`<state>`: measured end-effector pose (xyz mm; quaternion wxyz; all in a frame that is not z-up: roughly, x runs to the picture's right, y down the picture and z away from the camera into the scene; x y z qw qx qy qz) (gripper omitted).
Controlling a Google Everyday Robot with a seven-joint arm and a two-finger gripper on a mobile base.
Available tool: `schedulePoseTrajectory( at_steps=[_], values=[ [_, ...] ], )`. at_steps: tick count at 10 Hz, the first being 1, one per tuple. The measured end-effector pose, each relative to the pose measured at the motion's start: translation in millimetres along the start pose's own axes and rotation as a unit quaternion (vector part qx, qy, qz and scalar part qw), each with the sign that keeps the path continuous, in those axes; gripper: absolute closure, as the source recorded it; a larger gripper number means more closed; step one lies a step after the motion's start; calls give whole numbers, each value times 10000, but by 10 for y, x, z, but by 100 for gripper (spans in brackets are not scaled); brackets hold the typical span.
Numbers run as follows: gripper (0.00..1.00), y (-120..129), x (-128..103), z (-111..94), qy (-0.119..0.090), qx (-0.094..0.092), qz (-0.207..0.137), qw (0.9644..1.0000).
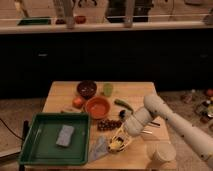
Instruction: Place banana in metal cup
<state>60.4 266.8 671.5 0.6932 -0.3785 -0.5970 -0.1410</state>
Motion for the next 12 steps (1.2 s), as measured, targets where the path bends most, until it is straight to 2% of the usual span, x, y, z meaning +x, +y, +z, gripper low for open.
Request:
schedulePoseTrajectory(
  at_steps=[7,9,12],
  values=[
    [20,-24,44,-44,29,37,-33,10000],
    [20,-12,191,-130,103,153,51,9998],
    [20,2,375,-237,236,212,145,9994]
  ],
)
